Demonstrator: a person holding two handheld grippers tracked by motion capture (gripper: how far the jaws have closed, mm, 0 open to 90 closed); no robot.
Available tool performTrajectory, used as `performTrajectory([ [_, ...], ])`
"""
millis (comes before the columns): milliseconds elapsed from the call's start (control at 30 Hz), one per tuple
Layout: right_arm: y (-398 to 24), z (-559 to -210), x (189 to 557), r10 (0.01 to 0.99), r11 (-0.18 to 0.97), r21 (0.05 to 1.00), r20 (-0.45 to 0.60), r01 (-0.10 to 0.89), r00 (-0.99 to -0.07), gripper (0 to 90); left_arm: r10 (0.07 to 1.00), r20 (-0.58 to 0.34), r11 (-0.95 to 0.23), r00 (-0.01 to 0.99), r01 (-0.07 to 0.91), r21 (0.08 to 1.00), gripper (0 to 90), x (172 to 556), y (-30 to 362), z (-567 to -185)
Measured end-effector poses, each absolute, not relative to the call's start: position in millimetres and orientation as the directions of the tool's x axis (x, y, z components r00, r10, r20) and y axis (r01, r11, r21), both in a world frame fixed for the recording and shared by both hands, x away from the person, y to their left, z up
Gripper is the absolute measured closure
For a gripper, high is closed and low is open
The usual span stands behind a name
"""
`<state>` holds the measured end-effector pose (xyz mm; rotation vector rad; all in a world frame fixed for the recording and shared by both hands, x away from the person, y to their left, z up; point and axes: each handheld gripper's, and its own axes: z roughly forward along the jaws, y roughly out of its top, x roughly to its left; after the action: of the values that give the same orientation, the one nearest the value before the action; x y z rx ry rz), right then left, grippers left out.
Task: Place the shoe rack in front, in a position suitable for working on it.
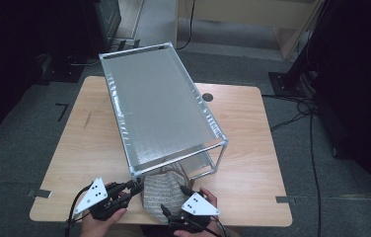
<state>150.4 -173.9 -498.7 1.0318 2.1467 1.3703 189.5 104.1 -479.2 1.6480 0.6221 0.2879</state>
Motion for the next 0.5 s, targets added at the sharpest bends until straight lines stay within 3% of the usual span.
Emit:
performTrajectory([
  [100,-166,-506,154,0.772,0.295,0.861,0.04,0.414,-0.634,18.4,0.542,-0.143,-0.085,0.828,0.223,0.971,79.1,190,102,-479],
  [333,-158,-518,158,0.801,0.404,0.79,-0.062,0.461,-0.596,30.9,0.527,-0.13,-0.106,0.84,0.216,0.971,80.0,189,100,-477],
  [500,-169,-516,163,0.807,0.354,0.801,0.0,0.483,-0.591,56.4,0.518,-0.123,-0.111,0.846,0.209,0.972,80.1,187,101,-477],
])
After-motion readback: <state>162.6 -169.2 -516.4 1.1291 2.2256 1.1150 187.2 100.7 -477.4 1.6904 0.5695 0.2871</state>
